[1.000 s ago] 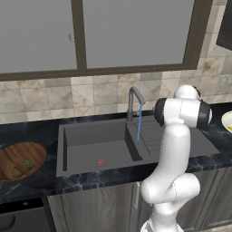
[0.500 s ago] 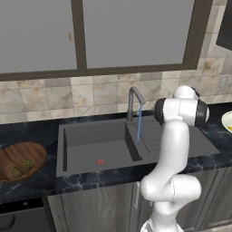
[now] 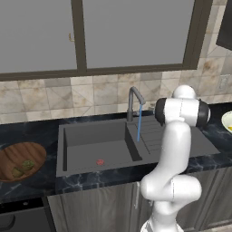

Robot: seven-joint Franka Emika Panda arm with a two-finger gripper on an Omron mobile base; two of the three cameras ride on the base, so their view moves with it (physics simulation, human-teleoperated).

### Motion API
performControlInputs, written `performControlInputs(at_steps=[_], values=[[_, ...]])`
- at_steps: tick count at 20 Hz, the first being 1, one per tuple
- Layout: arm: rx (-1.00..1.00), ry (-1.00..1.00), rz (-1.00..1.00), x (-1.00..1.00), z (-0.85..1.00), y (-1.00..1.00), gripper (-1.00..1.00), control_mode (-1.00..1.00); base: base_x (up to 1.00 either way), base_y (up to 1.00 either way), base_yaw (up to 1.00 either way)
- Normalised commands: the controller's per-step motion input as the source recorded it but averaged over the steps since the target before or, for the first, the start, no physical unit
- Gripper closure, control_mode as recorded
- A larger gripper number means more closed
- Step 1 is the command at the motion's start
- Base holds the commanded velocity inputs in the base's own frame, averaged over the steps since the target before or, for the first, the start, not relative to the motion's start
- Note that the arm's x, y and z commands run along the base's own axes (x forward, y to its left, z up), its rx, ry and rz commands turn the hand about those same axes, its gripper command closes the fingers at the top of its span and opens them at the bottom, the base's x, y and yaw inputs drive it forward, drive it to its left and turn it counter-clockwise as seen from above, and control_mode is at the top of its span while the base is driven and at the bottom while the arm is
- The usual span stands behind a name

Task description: Pick the kiwis from the sink and place them in one bowl. Place the lemon wedge in the other bowl. Then turn off the sink faucet.

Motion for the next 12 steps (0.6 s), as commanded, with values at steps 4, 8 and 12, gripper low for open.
performControlInputs(at_steps=[4, 8, 12], values=[[-0.03, 0.04, 0.00, 0.16, -0.08, 0.00, -1.00, -1.00, 0.00, 0.00, 0.00], [-0.01, 0.06, 0.00, 0.14, -0.12, 0.00, -1.00, -1.00, 0.00, 0.00, 0.00], [0.00, 0.05, 0.00, 0.20, -0.18, -0.01, -1.00, -1.00, 0.00, 0.00, 0.00]])
